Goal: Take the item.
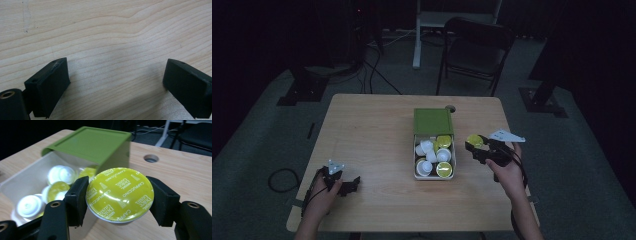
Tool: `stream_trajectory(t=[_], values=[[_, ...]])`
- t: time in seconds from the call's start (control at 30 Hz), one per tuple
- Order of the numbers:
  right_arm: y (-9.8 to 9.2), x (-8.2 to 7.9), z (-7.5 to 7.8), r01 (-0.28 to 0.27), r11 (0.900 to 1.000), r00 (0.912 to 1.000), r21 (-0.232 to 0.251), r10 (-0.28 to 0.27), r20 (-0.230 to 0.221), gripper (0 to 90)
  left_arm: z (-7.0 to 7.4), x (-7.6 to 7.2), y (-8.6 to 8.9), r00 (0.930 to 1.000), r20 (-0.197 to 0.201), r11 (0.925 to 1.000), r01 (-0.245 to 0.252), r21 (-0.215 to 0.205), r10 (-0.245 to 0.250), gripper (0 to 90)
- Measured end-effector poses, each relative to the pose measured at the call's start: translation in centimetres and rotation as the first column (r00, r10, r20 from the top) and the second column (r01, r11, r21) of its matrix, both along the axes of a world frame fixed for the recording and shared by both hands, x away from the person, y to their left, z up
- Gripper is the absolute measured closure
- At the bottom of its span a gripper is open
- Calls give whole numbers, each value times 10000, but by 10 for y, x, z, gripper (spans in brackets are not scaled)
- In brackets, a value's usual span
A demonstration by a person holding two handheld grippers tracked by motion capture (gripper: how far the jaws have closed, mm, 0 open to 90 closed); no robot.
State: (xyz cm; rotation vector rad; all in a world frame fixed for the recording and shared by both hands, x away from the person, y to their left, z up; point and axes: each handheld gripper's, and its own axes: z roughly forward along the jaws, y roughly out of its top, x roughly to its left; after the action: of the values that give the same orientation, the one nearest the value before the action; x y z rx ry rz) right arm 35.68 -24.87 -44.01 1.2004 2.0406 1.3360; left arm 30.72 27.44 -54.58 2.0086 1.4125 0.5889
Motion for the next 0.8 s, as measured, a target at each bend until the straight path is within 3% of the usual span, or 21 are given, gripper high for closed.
stream_trajectory(t=[0.27,0.37,0.67,0.8], values=[[-21,-6,-16,657,9976,9976,-206,-662,-216,381,0,0,0,10000,-4,10000,5,5,-5,70],[-28,-8,-23,1004,9942,9949,-378,-1007,-67,382,0,0,0,10000,-4,10000,5,7,-5,70],[-46,-11,-40,1686,9846,9851,-461,-1699,-248,382,0,0,0,10000,-6,10000,5,4,-5,70],[-57,-13,-51,2081,9771,9768,-448,-2099,-417,381,0,0,0,10000,-6,10000,6,7,-6,71]])
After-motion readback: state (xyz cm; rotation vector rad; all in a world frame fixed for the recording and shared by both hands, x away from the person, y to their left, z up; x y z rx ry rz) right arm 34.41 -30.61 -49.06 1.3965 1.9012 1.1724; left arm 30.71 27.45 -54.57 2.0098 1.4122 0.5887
